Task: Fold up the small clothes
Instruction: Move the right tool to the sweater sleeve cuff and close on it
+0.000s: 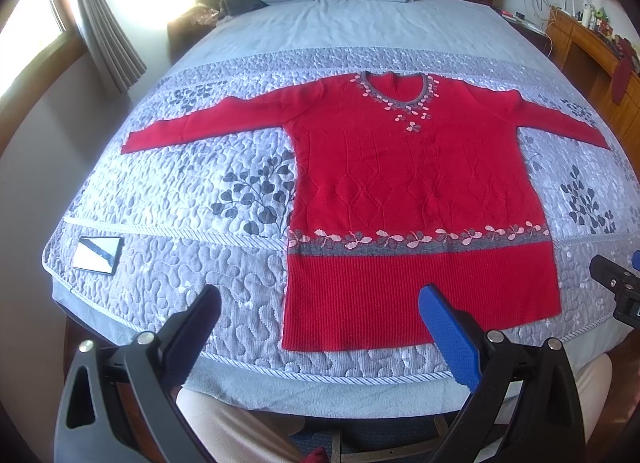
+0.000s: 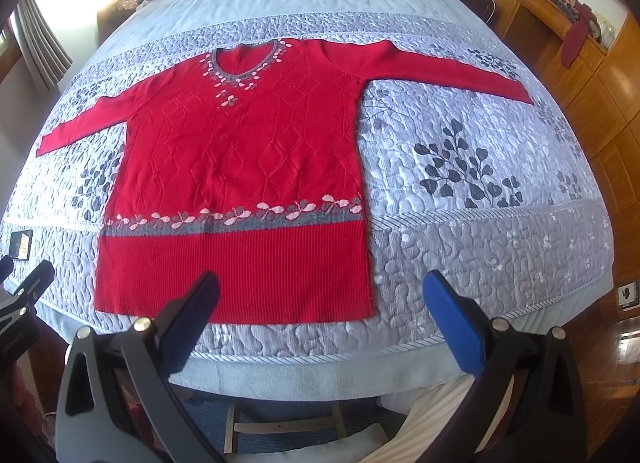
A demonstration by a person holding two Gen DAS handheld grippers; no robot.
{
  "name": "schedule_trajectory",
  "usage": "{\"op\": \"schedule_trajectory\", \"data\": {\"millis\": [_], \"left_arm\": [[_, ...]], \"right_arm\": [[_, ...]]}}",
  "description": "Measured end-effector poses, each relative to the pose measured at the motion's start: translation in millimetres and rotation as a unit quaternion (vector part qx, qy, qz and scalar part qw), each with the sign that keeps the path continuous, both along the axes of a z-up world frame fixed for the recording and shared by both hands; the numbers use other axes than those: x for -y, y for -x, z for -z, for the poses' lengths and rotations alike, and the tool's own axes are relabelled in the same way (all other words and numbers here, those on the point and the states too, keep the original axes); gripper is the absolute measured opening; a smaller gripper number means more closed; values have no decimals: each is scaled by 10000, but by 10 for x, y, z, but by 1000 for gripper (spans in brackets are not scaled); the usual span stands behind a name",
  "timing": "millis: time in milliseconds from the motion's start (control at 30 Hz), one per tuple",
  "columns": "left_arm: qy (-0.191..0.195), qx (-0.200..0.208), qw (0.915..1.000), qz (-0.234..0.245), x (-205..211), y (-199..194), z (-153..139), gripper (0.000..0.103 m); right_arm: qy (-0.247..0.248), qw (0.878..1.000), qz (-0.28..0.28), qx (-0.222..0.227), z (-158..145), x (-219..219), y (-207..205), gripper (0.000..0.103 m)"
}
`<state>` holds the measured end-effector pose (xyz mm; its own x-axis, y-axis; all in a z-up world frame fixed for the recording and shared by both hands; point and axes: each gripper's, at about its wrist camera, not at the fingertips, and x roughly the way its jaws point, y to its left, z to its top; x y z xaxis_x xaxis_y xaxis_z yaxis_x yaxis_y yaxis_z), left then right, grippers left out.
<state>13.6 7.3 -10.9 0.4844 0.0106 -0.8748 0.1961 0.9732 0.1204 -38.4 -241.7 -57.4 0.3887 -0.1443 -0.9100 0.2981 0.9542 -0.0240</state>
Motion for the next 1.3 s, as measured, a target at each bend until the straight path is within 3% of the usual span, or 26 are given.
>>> {"op": "schedule_trajectory", "data": {"millis": [267,567,733,900,967,1100,1300], "left_arm": [[-13,-103,9999,26,61,-117,49,99],[-70,-41,10000,17,496,-1087,59,99],[220,-184,9996,4,983,-1846,141,99],[424,-295,9987,-2,1611,-2520,342,99],[466,-402,9981,47,1948,-2793,481,99],[398,-503,9976,278,2625,-3132,705,99],[497,-634,9955,509,3488,-3403,924,99]], "right_arm": [[7,10000,-50,-64,43,62,-90,100],[358,9988,340,2,-105,884,-827,100],[-31,9978,633,-194,-11,1882,-1469,100],[106,9929,1105,-439,141,2940,-1948,100],[-54,9906,1271,-498,229,3430,-2109,100],[-652,9836,1567,-612,440,4156,-2274,100],[-622,9761,1921,-804,688,4980,-2331,100]]}}
